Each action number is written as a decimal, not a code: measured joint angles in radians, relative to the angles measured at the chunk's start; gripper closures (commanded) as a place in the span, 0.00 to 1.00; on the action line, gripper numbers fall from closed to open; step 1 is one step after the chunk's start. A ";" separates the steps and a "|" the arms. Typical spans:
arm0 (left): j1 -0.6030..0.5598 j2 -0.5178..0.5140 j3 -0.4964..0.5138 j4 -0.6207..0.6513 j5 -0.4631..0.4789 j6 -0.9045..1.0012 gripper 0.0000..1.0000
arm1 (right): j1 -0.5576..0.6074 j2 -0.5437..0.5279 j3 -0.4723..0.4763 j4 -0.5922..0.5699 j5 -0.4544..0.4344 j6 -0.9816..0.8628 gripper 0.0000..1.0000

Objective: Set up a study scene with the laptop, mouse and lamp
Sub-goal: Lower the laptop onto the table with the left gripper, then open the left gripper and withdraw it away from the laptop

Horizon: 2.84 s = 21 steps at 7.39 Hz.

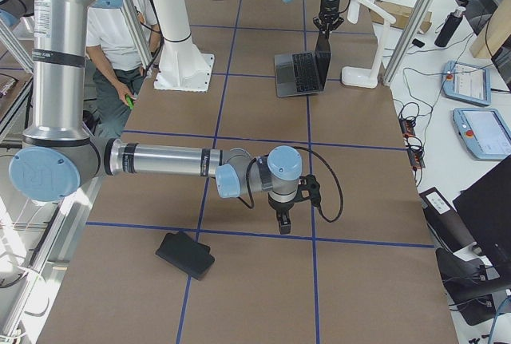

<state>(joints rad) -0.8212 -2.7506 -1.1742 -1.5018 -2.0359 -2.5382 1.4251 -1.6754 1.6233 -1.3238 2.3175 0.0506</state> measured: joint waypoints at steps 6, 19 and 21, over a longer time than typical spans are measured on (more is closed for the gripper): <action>-0.006 0.253 -0.433 0.061 -0.013 0.136 0.09 | 0.000 0.007 0.007 0.002 0.030 -0.001 0.01; -0.243 1.036 -1.219 0.223 -0.150 1.492 0.01 | 0.010 -0.153 -0.268 -0.054 0.318 -0.649 0.03; -0.246 1.028 -1.232 0.222 -0.151 1.495 0.01 | 0.066 -0.029 -0.284 -0.323 0.214 -0.873 0.03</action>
<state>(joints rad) -1.0668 -1.7223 -2.4064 -1.2798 -2.1873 -1.0432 1.4916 -1.7044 1.3395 -1.6470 2.5313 -0.8220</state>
